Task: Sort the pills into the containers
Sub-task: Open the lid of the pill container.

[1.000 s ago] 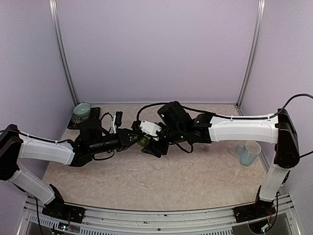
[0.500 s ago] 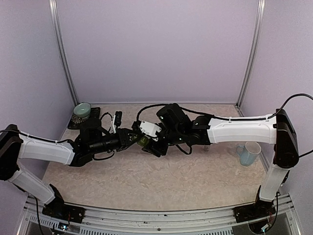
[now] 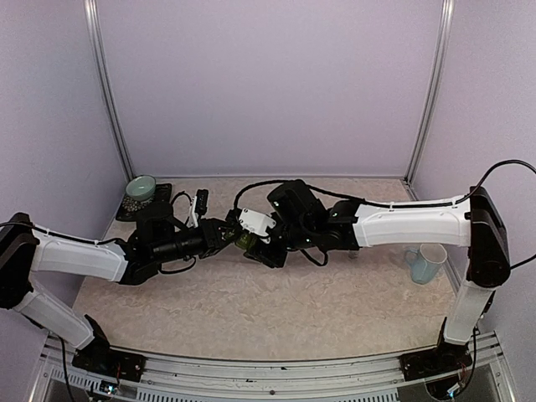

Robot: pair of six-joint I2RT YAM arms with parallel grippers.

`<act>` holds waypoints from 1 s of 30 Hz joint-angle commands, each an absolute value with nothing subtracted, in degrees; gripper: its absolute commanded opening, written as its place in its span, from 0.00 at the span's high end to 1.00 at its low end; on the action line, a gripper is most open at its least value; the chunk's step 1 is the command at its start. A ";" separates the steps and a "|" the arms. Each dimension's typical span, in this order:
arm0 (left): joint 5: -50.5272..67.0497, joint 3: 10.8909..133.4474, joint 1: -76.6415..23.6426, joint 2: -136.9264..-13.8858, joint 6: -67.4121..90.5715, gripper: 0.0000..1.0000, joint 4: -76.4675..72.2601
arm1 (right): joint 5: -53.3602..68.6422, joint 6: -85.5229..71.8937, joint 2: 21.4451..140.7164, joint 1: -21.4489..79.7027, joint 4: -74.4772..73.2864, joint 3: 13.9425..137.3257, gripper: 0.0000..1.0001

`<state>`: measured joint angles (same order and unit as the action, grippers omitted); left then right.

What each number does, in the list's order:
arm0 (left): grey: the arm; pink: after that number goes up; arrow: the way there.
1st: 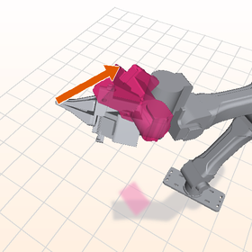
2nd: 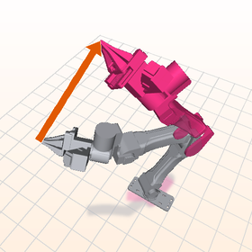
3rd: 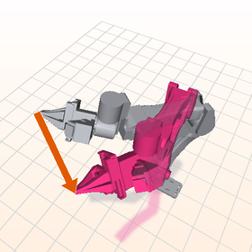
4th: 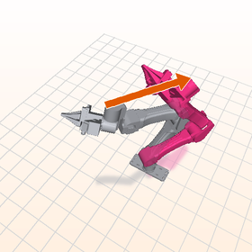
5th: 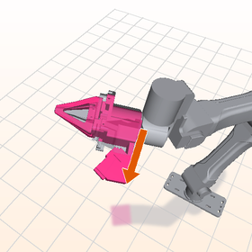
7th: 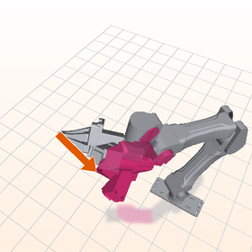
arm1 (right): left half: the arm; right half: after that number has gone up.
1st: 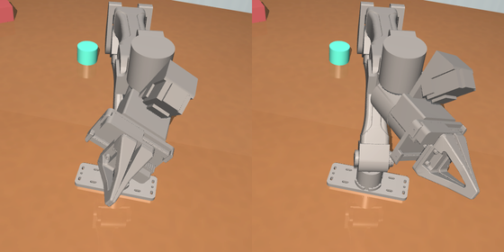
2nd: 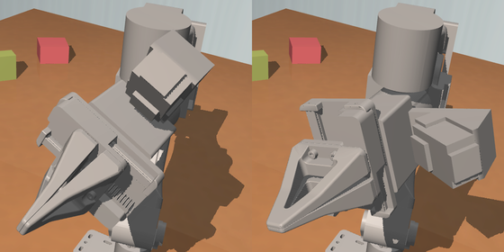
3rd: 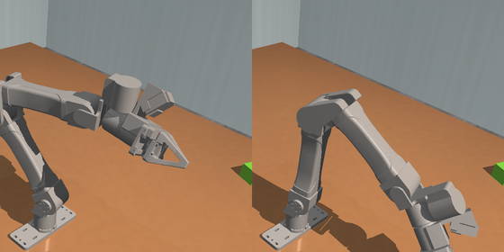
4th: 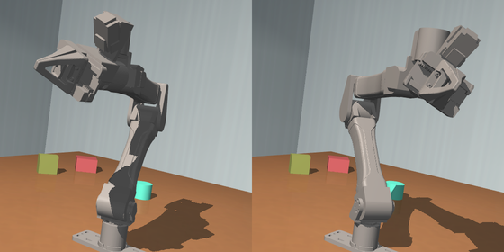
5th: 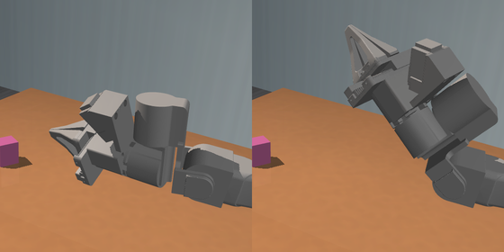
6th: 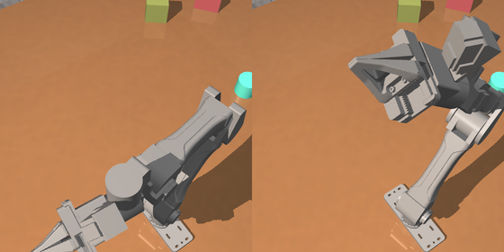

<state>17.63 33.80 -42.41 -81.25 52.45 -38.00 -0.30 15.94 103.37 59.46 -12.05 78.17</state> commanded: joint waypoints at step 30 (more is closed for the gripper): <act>16.84 33.33 -42.89 -78.82 46.91 0.77 -32.12 | 7.08 13.61 103.15 58.18 -19.08 84.11 0.51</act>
<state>17.47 34.17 -42.52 -79.99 48.95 -34.65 4.93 15.22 103.63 59.07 -18.70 81.95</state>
